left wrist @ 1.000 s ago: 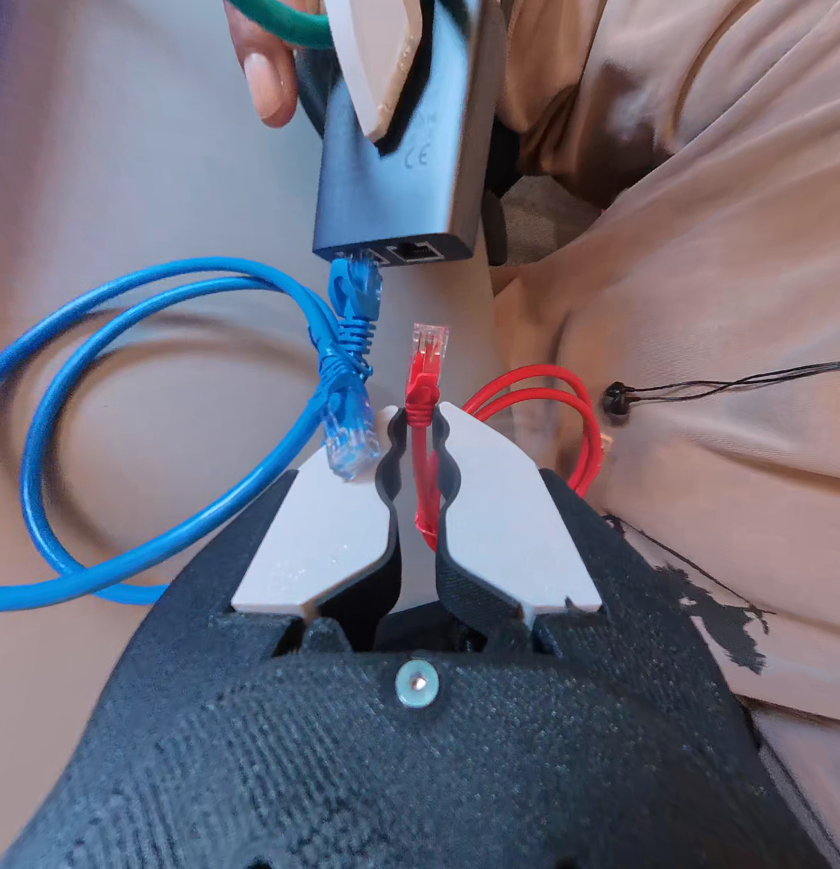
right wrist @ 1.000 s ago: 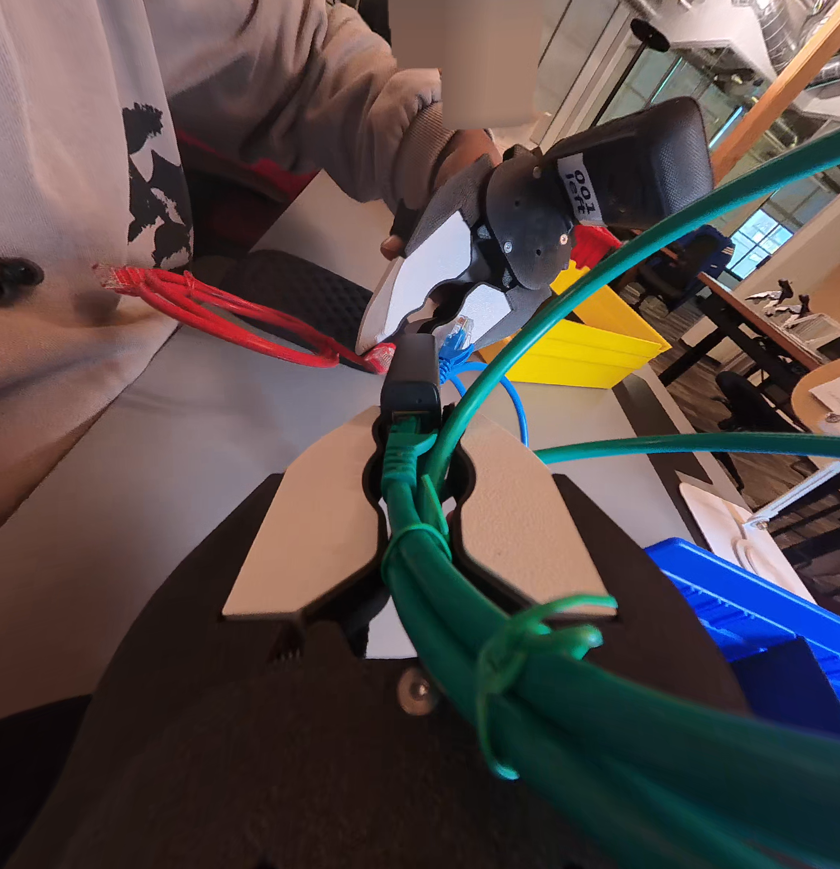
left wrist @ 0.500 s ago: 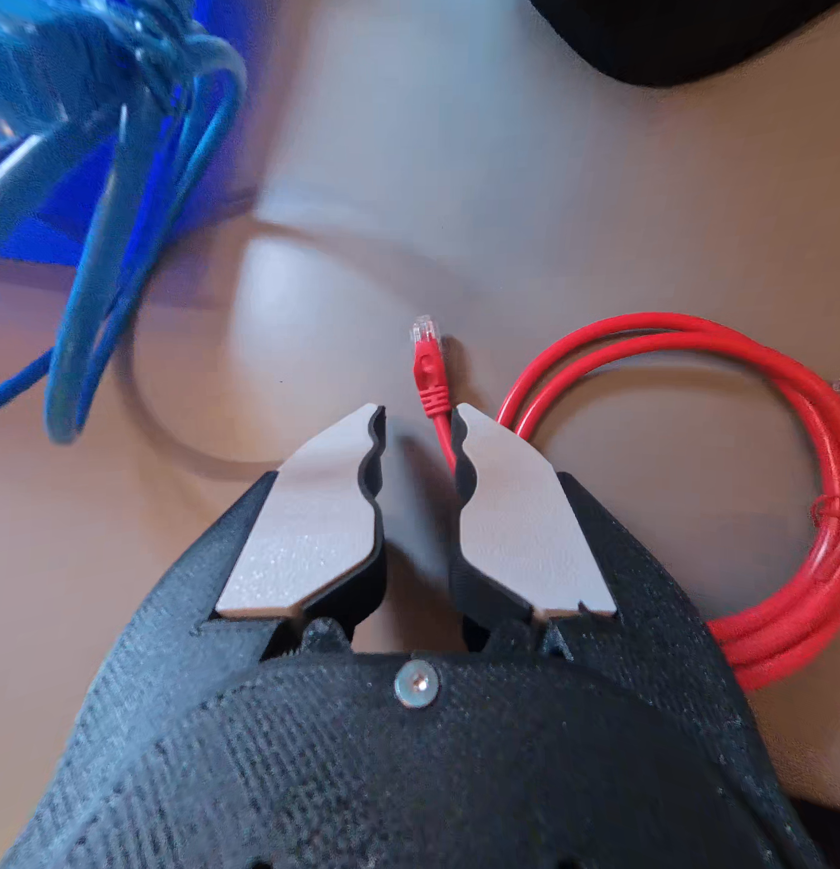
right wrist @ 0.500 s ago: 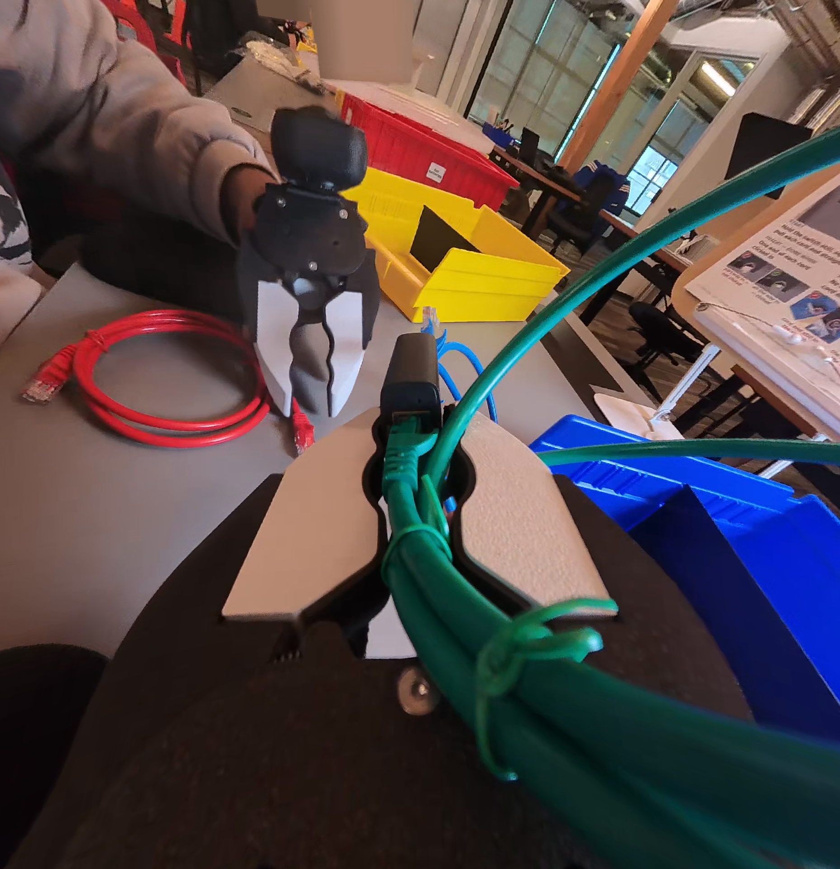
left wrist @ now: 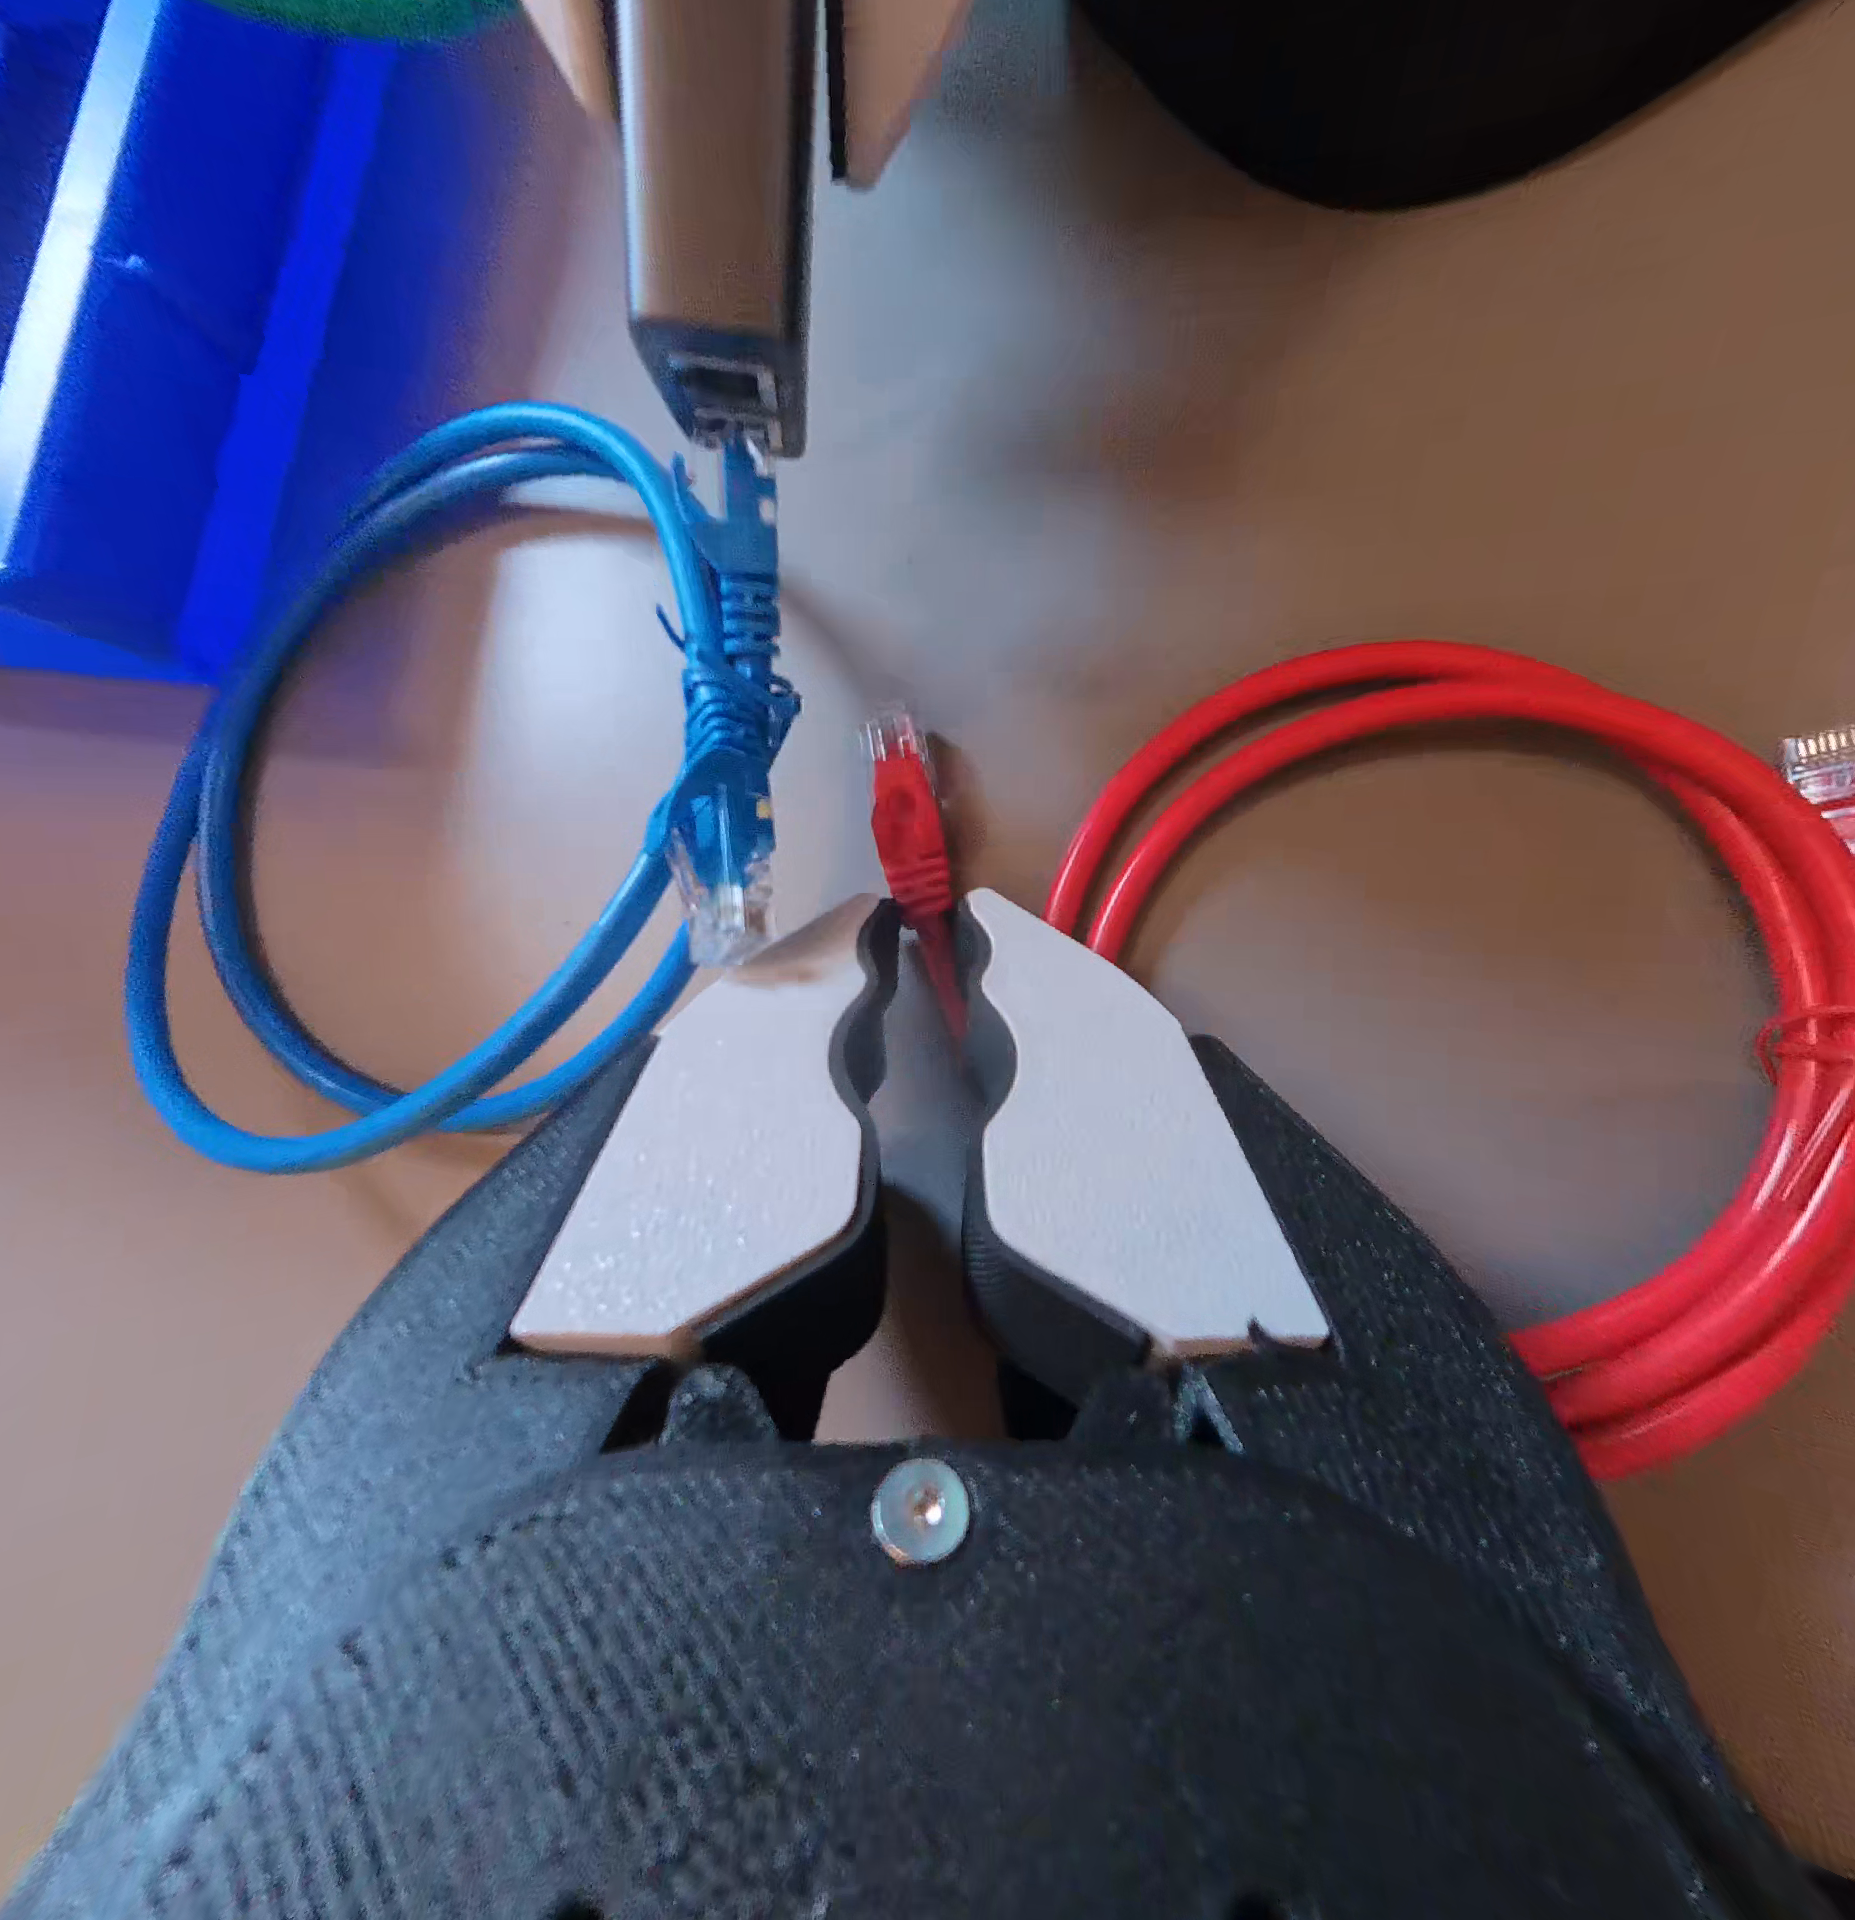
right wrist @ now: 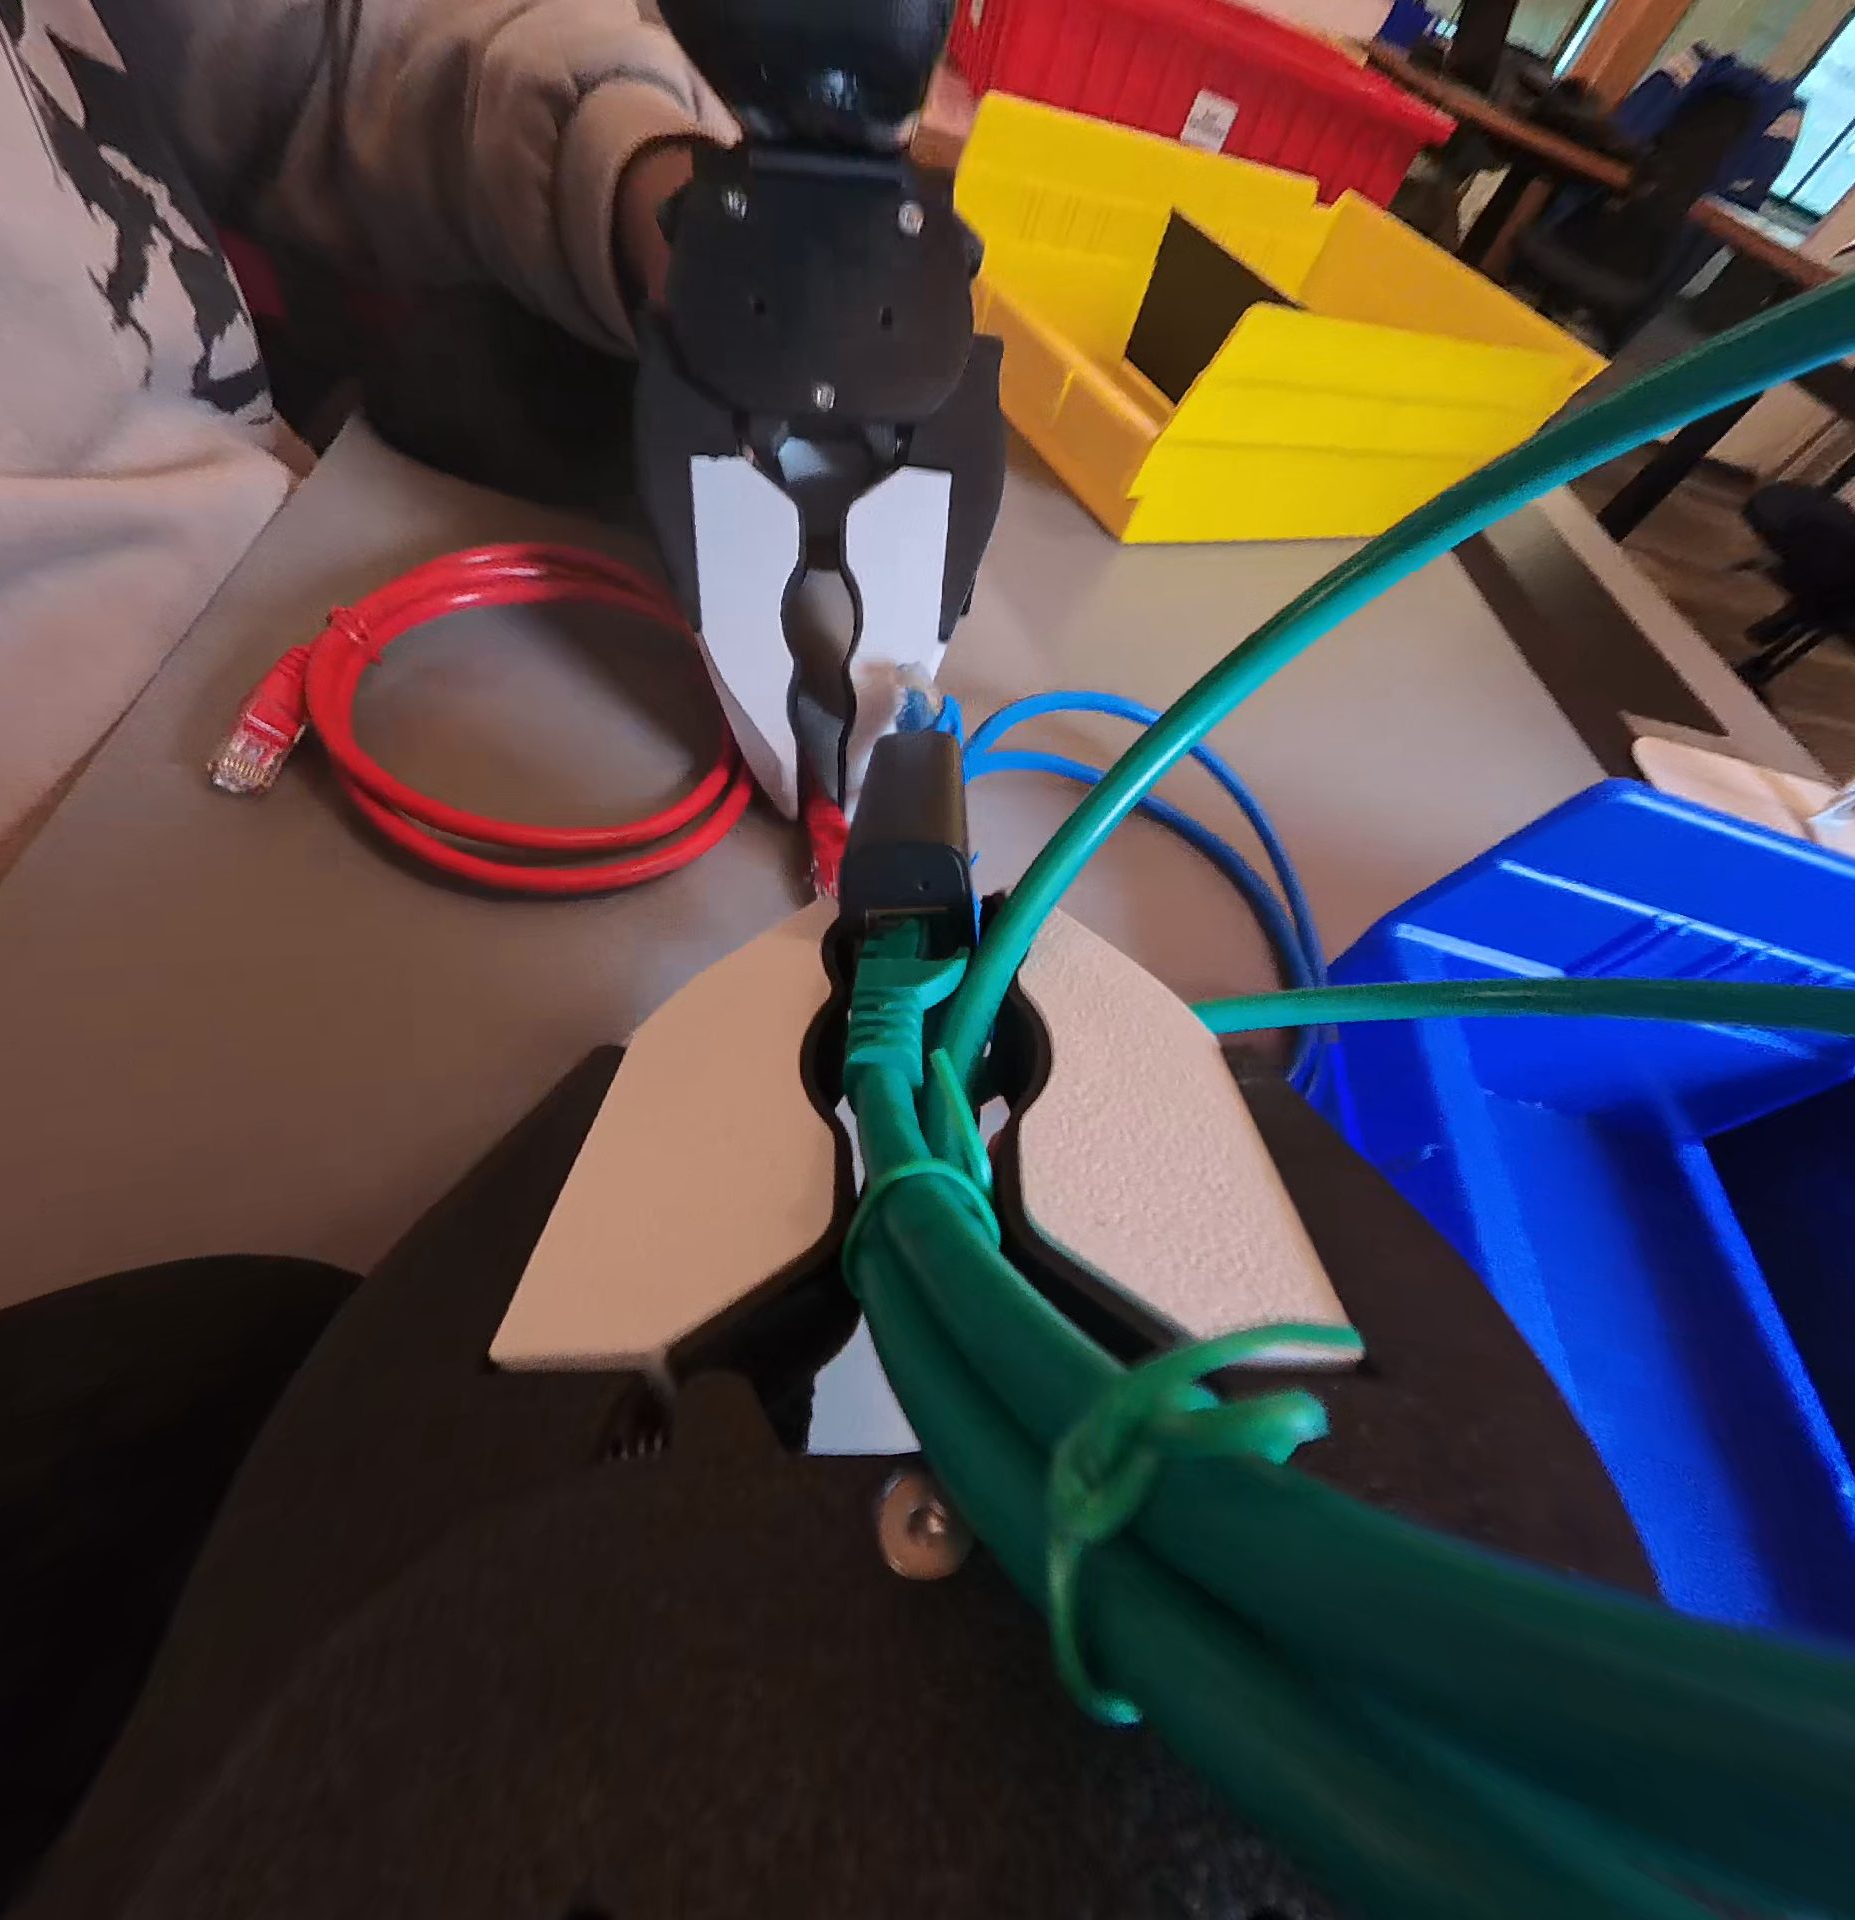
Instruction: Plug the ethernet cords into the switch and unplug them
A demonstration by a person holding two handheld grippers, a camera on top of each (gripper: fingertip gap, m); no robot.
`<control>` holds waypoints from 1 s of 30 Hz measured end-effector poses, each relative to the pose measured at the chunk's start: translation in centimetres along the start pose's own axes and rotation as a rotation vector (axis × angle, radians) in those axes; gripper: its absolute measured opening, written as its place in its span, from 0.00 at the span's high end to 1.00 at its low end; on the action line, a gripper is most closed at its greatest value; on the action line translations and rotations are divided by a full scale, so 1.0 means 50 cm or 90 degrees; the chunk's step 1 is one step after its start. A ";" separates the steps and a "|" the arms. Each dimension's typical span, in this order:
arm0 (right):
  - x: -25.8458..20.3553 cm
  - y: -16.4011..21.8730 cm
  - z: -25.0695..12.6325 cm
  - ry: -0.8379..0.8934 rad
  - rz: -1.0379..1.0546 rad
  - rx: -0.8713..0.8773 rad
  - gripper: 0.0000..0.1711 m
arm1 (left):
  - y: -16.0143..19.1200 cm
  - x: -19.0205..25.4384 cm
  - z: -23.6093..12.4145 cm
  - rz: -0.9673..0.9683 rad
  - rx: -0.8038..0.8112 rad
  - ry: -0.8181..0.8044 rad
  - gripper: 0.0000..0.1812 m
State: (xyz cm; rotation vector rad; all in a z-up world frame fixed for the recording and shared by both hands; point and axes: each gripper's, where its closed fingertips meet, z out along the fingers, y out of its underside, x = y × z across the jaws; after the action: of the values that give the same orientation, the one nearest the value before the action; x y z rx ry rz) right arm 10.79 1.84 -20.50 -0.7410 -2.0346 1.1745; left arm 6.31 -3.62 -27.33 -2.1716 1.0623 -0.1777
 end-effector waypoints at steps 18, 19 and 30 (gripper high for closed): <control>-0.033 -0.053 0.006 -0.017 -0.058 0.045 0.87 | -0.083 0.050 -0.125 -0.224 0.206 0.297 0.94; -0.036 -0.059 0.007 -0.017 -0.070 0.045 0.87 | -0.087 0.051 -0.129 -0.238 0.207 0.315 0.94; -0.078 -0.104 0.044 -0.040 -0.191 0.027 0.87 | -0.064 0.068 -0.156 -0.295 0.042 0.517 0.95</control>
State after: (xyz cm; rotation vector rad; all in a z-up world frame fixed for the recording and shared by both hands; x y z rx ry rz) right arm 10.77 -4.44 -17.76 -0.3643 -2.0774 1.0733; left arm 7.45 -8.93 -20.04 -2.2870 0.8944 -1.3711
